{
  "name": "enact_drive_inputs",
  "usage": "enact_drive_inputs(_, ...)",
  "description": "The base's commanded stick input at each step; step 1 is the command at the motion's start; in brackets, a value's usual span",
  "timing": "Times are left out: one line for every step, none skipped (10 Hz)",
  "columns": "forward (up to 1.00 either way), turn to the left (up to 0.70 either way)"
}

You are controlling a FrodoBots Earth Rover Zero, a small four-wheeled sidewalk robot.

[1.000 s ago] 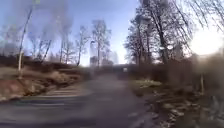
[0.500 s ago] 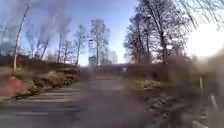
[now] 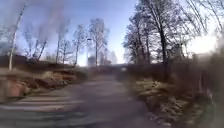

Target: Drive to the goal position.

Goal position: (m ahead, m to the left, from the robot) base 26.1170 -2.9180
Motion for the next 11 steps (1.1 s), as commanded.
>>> enact_drive_inputs(1.0,0.4)
enact_drive_inputs(1.0,0.4)
enact_drive_inputs(1.0,0.4)
enact_drive_inputs(1.0,0.38)
enact_drive_inputs(1.0,0.0)
enact_drive_inputs(1.0,0.0)
enact_drive_inputs(1.0,0.0)
enact_drive_inputs(1.0,0.0)
enact_drive_inputs(1.0,0.0)
enact_drive_inputs(1.0,0.0)
enact_drive_inputs(1.0,0.0)
